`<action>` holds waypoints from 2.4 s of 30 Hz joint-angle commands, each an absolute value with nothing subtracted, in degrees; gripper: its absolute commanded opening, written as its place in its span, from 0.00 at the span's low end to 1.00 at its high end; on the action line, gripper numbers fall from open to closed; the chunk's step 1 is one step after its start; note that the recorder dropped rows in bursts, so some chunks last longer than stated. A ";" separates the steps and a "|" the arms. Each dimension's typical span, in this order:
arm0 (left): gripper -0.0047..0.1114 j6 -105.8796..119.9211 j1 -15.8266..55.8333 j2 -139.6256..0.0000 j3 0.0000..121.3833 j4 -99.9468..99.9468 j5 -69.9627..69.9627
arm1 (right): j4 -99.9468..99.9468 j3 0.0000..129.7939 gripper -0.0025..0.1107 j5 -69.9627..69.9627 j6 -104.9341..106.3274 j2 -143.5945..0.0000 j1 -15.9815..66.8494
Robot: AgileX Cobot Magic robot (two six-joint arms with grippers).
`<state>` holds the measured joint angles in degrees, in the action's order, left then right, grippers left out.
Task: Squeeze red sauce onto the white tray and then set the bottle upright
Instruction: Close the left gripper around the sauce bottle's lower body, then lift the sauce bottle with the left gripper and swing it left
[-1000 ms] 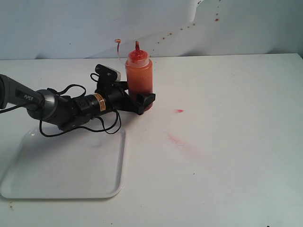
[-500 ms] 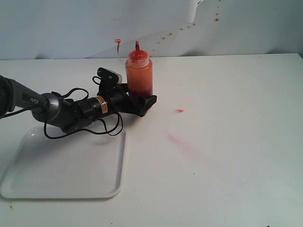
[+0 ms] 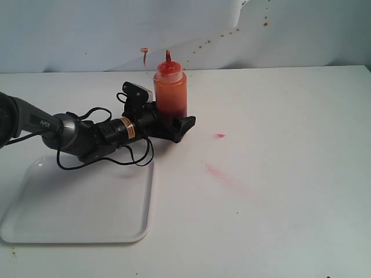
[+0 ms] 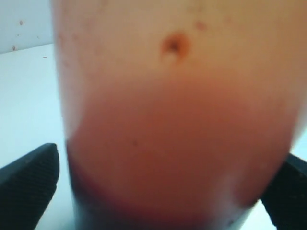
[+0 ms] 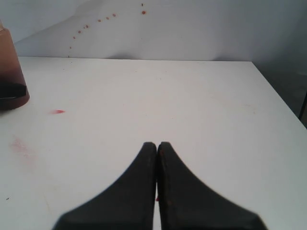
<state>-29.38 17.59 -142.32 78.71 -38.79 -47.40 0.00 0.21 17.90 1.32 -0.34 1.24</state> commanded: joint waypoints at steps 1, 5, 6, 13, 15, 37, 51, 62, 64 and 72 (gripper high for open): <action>0.94 -29.48 18.27 -142.24 79.00 -37.83 -47.59 | 0.49 0.00 0.02 17.79 1.21 0.00 1.21; 0.94 -29.48 18.27 -142.24 79.00 -36.54 -46.06 | 0.49 0.00 0.02 17.79 1.21 0.00 1.21; 0.94 -29.48 18.27 -142.24 79.00 -36.55 -46.31 | 0.49 0.00 0.02 17.79 1.21 0.00 1.21; 0.93 -29.48 18.27 -142.24 79.00 -36.55 -46.09 | 0.49 0.00 0.02 17.79 1.21 0.00 1.21; 0.86 -29.48 18.27 -142.24 79.00 -36.55 -46.09 | 0.49 0.00 0.02 17.79 1.21 0.00 1.21; 0.04 -17.54 18.27 -142.24 79.00 -39.75 -40.68 | 0.49 0.00 0.02 17.79 1.21 0.00 1.21; 0.04 -17.54 18.27 -142.00 79.00 -39.75 -40.82 | 0.49 0.00 0.02 17.79 1.21 0.00 1.21; 0.04 -17.44 18.27 -141.97 78.88 -39.75 -41.19 | 0.49 0.00 0.02 17.79 1.21 0.00 1.21; 0.04 -17.88 18.27 -141.97 78.89 -40.21 -42.08 | 0.49 0.00 0.02 17.79 1.21 0.00 1.21; 0.04 -21.00 18.27 -141.97 78.81 -44.65 -48.37 | 0.49 0.00 0.02 17.79 1.21 0.00 1.21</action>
